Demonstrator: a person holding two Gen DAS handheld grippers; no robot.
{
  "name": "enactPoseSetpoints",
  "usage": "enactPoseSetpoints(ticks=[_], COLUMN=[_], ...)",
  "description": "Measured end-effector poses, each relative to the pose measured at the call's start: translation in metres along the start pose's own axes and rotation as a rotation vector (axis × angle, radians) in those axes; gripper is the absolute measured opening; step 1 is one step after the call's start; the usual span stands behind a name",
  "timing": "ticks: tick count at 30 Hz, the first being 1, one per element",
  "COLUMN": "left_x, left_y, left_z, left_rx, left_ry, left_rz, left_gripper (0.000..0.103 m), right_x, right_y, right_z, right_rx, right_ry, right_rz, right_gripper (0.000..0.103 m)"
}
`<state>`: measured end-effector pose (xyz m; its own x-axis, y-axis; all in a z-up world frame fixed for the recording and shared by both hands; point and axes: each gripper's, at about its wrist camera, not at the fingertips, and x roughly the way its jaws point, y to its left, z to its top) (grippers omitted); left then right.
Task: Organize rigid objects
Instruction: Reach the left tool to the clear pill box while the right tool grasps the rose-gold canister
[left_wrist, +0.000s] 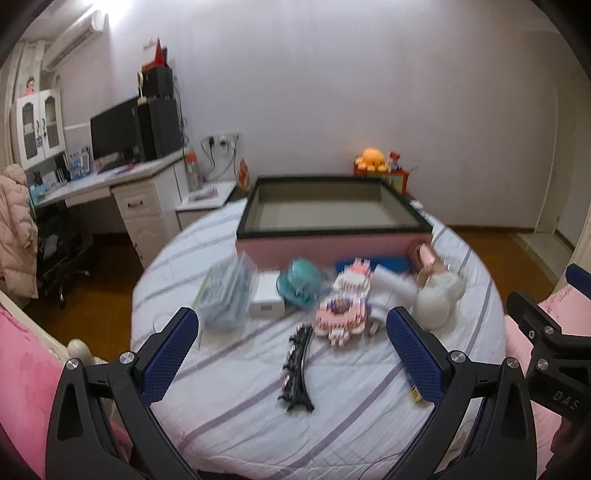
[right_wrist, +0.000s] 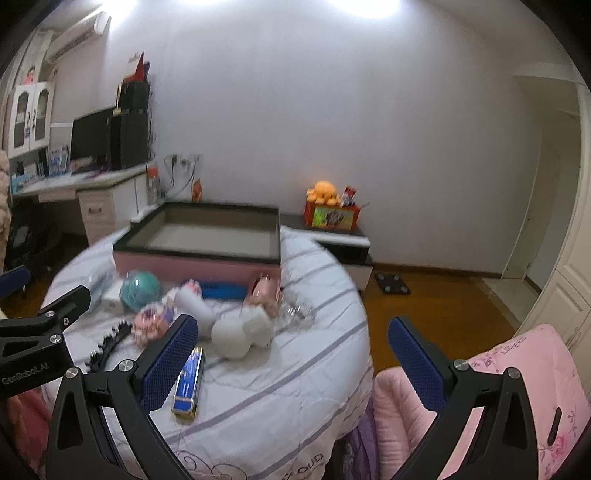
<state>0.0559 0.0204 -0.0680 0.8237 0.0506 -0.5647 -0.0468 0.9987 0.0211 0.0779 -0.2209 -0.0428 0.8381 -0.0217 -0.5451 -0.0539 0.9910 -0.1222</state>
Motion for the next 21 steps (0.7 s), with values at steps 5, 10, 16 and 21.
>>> enactPoseSetpoints(ticks=[5,10,16,21], left_x=[0.019,0.028,0.043,0.064], left_y=[0.000,0.004,0.010,0.027], left_z=[-0.011,-0.016,-0.005,0.011], left_rx=[-0.004,-0.013,-0.022,-0.053], left_ry=[0.082,0.121,0.145,0.171], left_rz=[-0.010,-0.011,0.003,0.044], left_gripper=[0.103,0.103,0.103,0.103], right_x=[0.021,0.034,0.042,0.058], right_y=[0.005,0.008,0.004,-0.008], right_z=[-0.010,-0.017,-0.009,0.007], right_rx=[0.001,-0.009,-0.012,0.034], right_ry=[0.072,0.119,0.123,0.126], right_rz=[0.016,0.016,0.012,0.032], right_gripper=[0.103,0.103,0.103,0.103])
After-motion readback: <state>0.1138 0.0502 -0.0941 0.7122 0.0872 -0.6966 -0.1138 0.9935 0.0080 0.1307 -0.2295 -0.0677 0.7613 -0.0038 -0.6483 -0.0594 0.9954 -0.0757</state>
